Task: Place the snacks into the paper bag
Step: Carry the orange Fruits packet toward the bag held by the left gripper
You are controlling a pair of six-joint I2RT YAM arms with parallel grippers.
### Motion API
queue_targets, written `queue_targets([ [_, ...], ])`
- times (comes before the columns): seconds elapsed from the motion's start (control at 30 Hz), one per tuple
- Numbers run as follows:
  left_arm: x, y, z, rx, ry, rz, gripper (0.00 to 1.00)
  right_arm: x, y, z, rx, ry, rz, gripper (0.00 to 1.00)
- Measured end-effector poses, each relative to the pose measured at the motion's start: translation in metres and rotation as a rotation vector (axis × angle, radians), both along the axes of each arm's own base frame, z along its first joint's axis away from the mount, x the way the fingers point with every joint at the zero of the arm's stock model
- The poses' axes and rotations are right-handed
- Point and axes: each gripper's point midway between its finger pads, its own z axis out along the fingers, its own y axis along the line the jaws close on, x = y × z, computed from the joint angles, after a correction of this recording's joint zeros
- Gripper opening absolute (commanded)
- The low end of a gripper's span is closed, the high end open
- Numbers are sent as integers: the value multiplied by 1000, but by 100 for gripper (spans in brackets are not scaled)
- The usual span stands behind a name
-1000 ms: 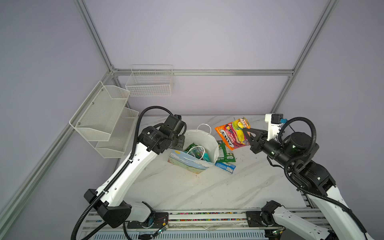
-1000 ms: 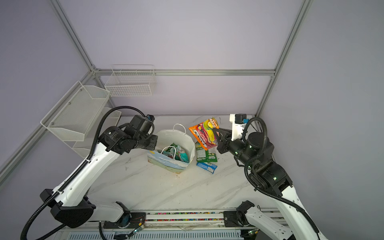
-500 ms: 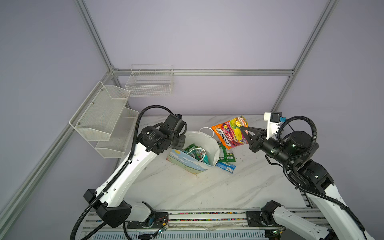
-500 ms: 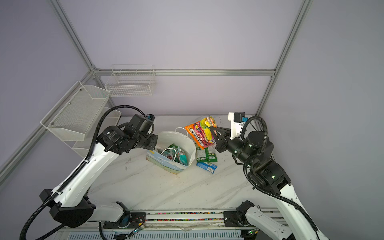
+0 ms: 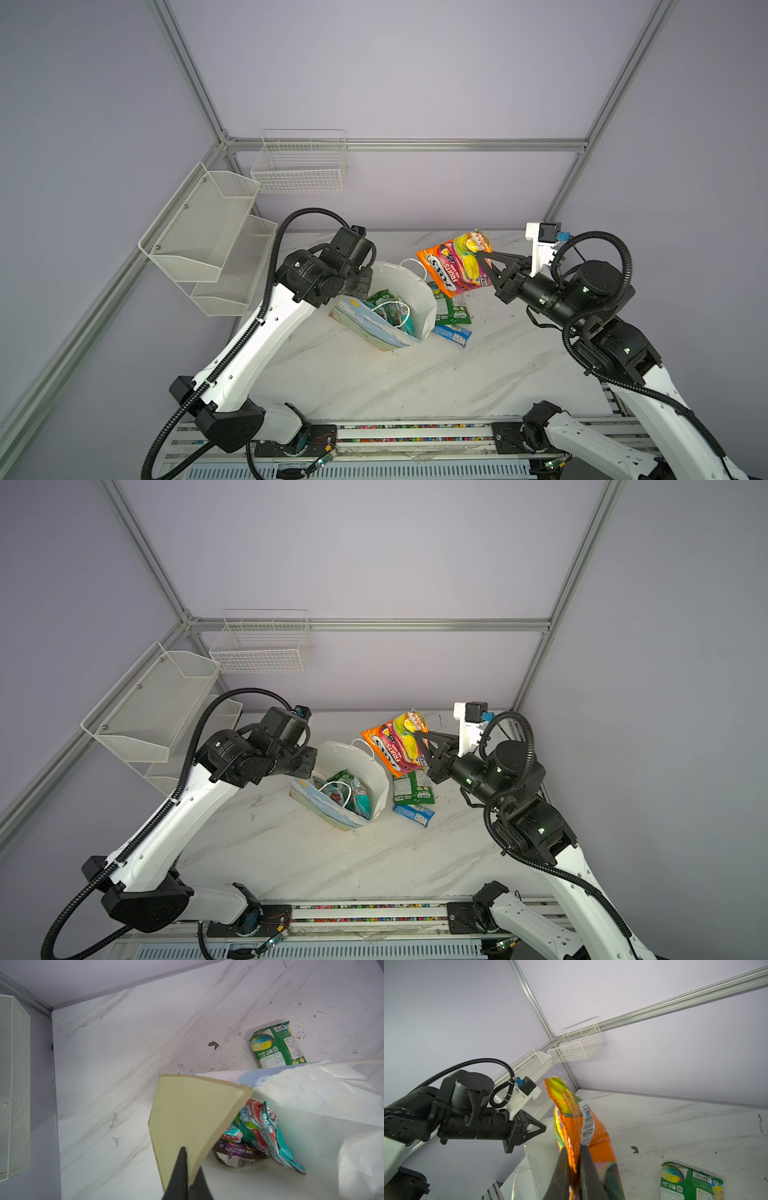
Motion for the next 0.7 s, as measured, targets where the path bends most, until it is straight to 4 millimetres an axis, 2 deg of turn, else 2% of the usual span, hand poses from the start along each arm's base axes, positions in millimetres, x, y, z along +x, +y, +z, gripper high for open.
queue_targets([
  [0.7,0,-1,0,5,-3,-2,0,0,16,-9,41,30,79,0],
])
